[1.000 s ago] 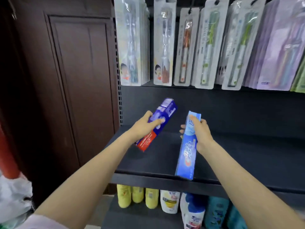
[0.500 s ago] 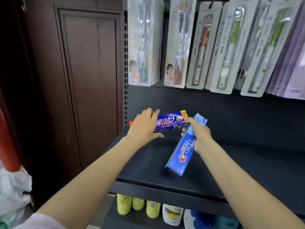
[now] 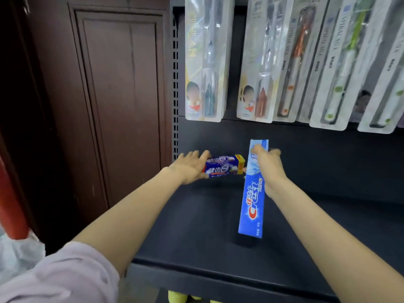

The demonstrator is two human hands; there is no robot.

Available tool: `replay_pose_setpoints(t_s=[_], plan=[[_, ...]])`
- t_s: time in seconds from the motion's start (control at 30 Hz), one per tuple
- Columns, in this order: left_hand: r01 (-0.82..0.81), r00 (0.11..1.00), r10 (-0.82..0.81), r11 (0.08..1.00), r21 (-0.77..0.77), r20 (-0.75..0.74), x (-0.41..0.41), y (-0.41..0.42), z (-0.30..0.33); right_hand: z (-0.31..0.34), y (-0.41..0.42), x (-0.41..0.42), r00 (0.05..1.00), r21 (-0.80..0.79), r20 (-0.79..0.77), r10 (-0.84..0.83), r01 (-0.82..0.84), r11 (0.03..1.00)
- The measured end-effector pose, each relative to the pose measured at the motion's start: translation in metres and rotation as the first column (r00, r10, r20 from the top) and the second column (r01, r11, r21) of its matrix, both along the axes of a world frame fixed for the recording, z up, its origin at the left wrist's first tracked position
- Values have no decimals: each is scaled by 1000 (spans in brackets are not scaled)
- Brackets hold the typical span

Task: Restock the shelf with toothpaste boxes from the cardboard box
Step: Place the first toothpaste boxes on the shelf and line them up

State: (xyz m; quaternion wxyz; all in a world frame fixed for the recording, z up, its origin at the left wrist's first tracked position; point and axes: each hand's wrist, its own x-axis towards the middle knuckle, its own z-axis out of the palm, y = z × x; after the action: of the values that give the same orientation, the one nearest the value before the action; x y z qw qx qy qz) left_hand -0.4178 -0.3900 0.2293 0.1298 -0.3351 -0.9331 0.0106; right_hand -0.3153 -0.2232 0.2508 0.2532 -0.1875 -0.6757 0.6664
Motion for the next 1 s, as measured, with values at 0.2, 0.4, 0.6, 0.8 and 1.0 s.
replay_pose_setpoints(t_s=[0.2,0.4,0.6,0.8,1.0], plan=[[47,976,-58,997,-55,-210,-33,16,-13,-6,-13,-28,996,186,-27,80,-73,980],[-61,996,68,992,115,-55,-46,13,-42,-14,-21,-39,992,196,-42,117,-107,975],[-94,996,94,983,157,10,-45,11,-47,-19,-26,-40,994,158,34,107,-111,981],[67,998,-54,885,461,-40,-23,18,-32,-17,-24,-41,995,-103,-40,92,-96,990],[-100,506,-550,728,679,664,37,29,-3,-21,1,-35,950,-330,-312,-11,-98,939]])
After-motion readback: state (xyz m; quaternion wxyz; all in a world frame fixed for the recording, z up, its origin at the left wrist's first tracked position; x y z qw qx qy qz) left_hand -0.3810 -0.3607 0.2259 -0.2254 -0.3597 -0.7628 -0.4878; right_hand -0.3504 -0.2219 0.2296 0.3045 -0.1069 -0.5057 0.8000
